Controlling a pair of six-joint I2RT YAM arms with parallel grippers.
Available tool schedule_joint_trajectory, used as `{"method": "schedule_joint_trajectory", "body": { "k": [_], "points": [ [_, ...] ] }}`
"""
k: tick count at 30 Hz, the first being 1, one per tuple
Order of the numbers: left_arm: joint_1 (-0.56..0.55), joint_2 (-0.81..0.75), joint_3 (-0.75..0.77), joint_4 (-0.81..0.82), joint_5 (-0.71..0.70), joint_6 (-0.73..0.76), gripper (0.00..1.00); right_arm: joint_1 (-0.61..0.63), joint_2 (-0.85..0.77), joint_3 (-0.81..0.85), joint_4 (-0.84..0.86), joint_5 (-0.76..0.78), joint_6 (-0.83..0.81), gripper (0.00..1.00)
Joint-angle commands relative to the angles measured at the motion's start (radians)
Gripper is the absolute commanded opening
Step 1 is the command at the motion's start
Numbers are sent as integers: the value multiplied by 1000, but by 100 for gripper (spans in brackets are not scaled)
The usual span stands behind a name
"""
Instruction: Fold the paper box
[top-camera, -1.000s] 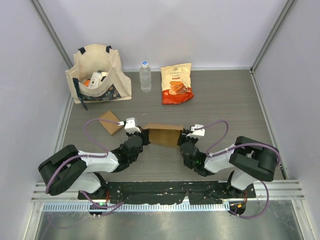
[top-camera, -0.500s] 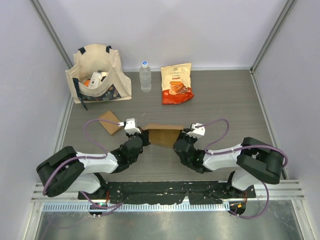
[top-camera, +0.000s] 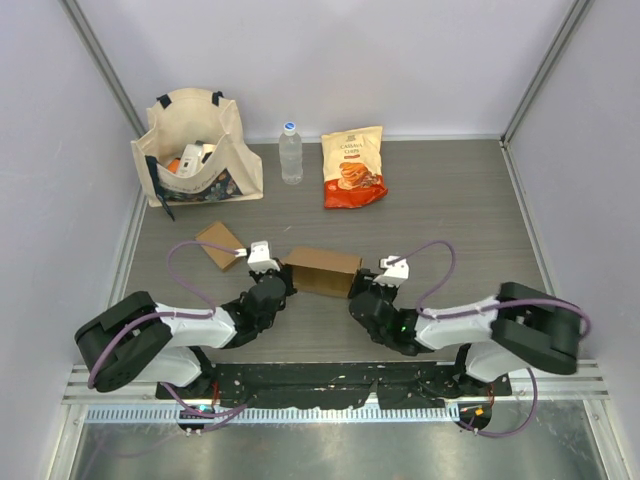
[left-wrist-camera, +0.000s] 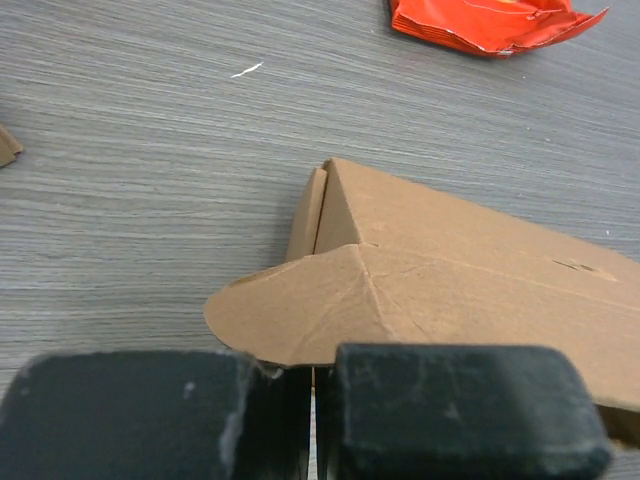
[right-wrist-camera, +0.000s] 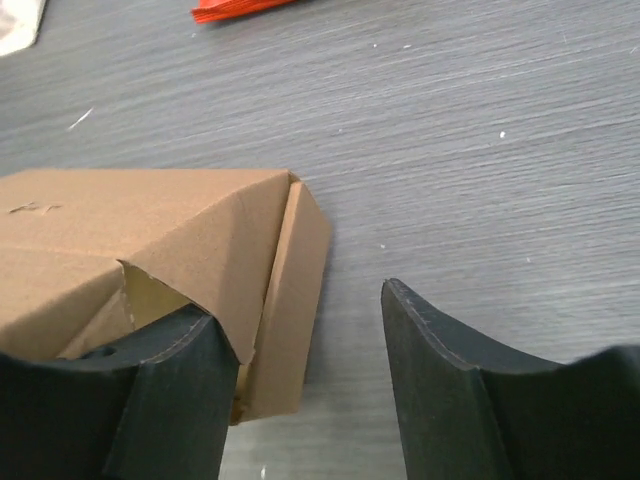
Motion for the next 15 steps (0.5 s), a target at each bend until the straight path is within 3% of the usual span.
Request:
{"method": "schedule_joint_trajectory", "body": {
  "k": [1,2,3,10,13,15],
  "points": [
    [2,-8,-20,-102,-77,4,0,26,-261,73,-593,-74,216,63],
    [1,-13,-17,-112,-77,3,0,32,-311,76,-756,-108,251,63],
    [-1,-16,-15,-116,-77,1,0,38,-428,67,-814,-144,268,65],
    [-16,5,11,-155,-89,-7,0,40,-893,-68,-984,-677,164,70],
    [-24,10,15,-174,-117,-17,0,40,-999,-20,-1079,-683,299,70],
    [-27,4,19,-178,-118,-17,0,39,-1082,5,-1031,-620,398,71]
  ]
}}
